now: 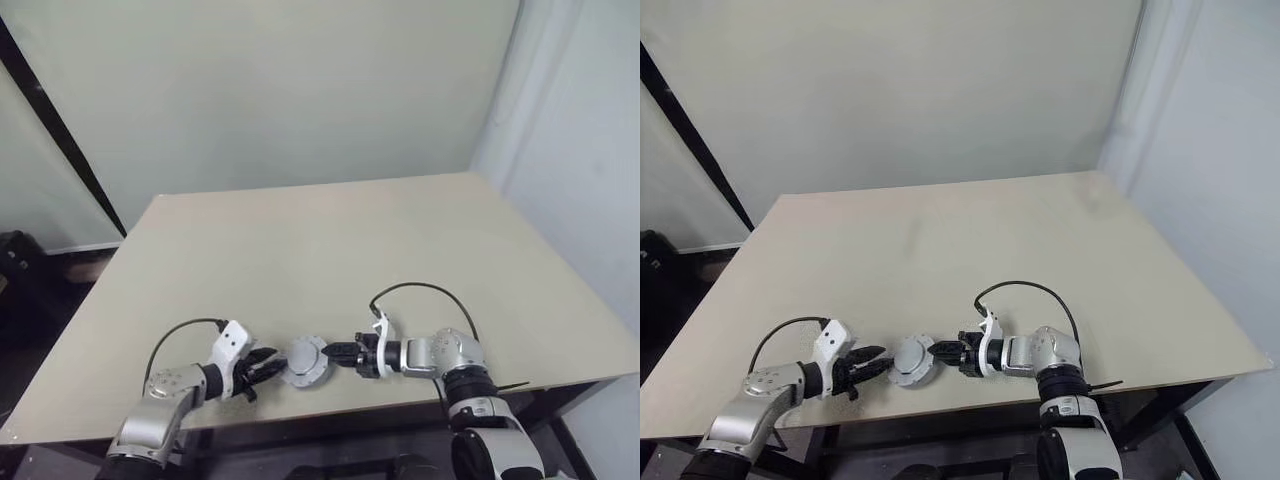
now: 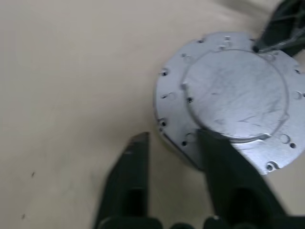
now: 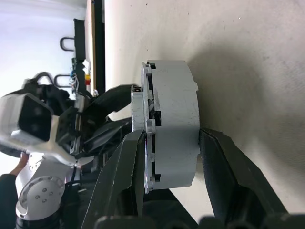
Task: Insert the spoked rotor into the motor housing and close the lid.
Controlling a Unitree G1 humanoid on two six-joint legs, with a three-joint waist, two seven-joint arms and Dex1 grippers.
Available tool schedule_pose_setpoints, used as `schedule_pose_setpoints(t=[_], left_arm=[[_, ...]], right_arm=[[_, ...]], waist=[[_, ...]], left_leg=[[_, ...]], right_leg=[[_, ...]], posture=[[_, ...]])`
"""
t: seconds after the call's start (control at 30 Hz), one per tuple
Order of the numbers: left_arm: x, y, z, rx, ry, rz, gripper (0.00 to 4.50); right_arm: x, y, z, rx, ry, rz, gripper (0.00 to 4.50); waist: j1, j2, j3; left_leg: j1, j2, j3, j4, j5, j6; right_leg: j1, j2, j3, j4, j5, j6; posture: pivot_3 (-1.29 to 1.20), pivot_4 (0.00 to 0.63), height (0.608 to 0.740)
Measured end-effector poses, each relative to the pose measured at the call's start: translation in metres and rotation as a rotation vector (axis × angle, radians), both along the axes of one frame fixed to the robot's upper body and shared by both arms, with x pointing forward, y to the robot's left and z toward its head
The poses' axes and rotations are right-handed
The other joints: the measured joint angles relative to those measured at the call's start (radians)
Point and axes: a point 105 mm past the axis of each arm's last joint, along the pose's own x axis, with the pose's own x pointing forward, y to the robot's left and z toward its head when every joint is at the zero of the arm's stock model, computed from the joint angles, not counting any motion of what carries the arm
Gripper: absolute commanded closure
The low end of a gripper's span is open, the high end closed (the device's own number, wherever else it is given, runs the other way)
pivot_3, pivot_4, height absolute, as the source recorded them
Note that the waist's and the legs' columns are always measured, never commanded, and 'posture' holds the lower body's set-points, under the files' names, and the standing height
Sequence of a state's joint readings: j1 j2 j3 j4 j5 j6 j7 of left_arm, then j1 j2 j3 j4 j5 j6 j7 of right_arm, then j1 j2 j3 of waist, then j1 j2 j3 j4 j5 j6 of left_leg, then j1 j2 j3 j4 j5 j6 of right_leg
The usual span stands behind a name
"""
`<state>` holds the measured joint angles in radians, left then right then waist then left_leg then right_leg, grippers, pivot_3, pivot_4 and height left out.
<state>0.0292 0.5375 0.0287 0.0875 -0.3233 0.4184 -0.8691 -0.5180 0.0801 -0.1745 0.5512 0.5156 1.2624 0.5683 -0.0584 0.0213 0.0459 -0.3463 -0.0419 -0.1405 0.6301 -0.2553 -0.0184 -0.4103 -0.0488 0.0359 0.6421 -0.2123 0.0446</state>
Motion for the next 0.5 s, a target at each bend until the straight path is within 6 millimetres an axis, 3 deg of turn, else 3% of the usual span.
schedule_pose_setpoints(t=[0.13, 0.3, 0.5], left_arm=[[0.003, 0.014, 0.012, -0.120, 0.025, 0.109, 0.09], [0.009, 0.029, 0.034, -0.345, 0.020, 0.324, 0.00], [-0.008, 0.017, 0.028, -0.527, 0.194, 0.370, 0.00]], right_arm=[[-0.002, 0.000, 0.000, 0.016, 0.010, -0.004, 3.07], [-0.007, 0.002, 0.004, 0.076, 0.044, -0.017, 3.07], [-0.002, 0.012, 0.030, 0.200, 0.002, -0.038, 3.07]], waist=[[-0.010, -0.001, 0.001], [-0.016, -0.005, 0.004], [-0.016, -0.007, 0.005]], left_leg=[[-0.004, 0.000, -0.003, 0.000, 0.000, 0.000], [-0.005, 0.000, -0.003, 0.001, 0.000, 0.000], [-0.012, 0.000, -0.005, 0.002, 0.000, 0.000]], right_leg=[[-0.002, 0.000, -0.002, 0.000, 0.000, 0.000], [-0.003, 0.000, -0.002, -0.001, 0.000, 0.000], [-0.008, 0.000, -0.003, 0.000, 0.000, 0.000]], posture=[[0.00, 0.000, 0.740], [0.00, 0.000, 0.740], [0.00, 0.000, 0.740]])
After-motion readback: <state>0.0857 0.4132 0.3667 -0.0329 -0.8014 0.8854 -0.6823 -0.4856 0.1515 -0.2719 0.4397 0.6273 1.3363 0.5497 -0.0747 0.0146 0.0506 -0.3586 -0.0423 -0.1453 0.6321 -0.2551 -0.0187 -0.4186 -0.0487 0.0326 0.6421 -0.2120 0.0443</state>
